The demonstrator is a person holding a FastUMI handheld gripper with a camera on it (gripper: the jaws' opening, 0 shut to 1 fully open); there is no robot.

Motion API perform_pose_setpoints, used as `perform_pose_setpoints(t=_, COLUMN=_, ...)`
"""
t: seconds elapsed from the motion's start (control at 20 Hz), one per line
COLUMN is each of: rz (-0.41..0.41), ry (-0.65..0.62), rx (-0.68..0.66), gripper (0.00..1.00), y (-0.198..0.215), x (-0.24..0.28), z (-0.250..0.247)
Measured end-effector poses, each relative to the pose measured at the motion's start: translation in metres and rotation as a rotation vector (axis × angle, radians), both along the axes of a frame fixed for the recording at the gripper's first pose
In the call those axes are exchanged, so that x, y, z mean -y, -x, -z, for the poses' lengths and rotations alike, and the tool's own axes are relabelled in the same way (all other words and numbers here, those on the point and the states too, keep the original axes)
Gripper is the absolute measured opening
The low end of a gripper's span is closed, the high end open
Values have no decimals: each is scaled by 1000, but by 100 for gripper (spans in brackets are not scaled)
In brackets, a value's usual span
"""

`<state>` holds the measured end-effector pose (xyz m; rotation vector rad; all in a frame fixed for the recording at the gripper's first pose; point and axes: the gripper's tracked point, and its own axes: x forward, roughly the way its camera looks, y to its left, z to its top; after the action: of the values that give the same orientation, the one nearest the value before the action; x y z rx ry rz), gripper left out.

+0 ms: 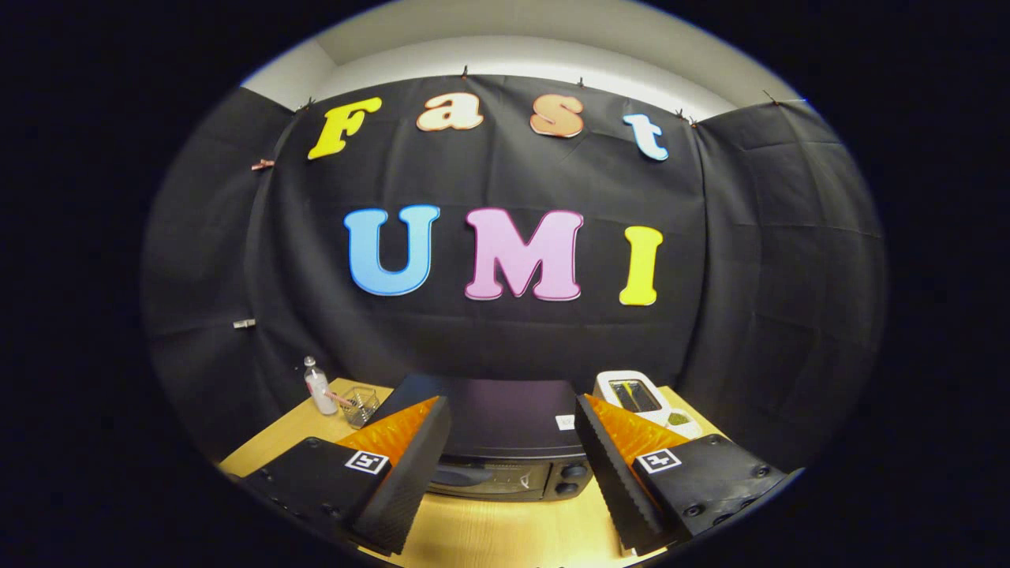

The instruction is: Open the toaster oven, put the food inside, and close the toaster oven door.

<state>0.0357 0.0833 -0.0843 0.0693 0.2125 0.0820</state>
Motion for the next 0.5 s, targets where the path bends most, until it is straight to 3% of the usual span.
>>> perform_pose_setpoints(t=0.3, rz=-32, ry=-16, rx=-140, gripper=98, y=-35, x=-53, z=64)
perform_pose_setpoints(t=0.5, rz=-37, ry=39, rx=-219, gripper=98, y=-52, x=-69, z=105)
